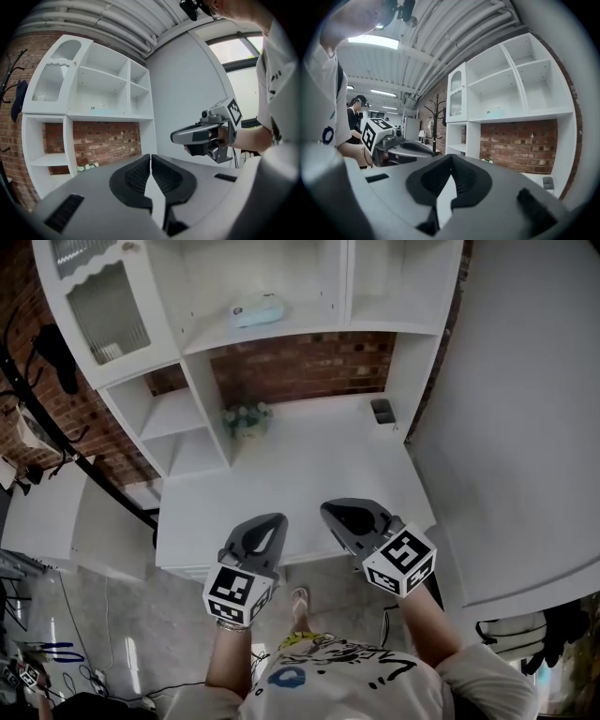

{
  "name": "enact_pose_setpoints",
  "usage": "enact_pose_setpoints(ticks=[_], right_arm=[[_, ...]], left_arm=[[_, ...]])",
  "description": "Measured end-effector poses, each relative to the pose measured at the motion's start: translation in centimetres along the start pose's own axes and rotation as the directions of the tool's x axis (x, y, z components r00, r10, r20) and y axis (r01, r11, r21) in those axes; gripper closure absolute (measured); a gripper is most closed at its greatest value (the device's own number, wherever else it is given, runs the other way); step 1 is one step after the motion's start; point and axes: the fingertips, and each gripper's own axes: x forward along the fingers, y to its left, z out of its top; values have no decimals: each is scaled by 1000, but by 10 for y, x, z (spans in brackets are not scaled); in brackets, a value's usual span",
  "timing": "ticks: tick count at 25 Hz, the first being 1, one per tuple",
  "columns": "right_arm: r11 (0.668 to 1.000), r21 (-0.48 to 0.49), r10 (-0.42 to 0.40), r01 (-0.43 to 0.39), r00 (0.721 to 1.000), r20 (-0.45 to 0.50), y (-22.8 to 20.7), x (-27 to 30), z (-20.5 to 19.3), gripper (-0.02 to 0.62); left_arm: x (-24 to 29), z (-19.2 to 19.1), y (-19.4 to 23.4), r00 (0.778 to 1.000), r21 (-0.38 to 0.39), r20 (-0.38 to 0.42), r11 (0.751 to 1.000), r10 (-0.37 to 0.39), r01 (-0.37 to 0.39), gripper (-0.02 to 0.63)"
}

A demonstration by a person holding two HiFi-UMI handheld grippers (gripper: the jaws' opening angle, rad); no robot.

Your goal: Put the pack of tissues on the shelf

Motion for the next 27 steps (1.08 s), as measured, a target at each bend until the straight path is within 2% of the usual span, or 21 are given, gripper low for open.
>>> enact_pose_setpoints(ticks=[10, 22, 27], right_arm=[[1000, -16, 24, -24, 1000, 2, 31, -16, -3, 571], [1000, -6, -23, 23, 1000, -4, 49, -16, 7, 570], [999, 5, -40, 40, 999, -2, 50, -16, 10, 571]], left_arm=[[-20, 2, -27, 1000, 6, 5, 1000, -19, 18, 583], [-33, 9, -33, 994, 7, 7, 994, -106, 106, 581], [-37, 11, -27, 994, 12, 2, 994, -113, 113, 583]])
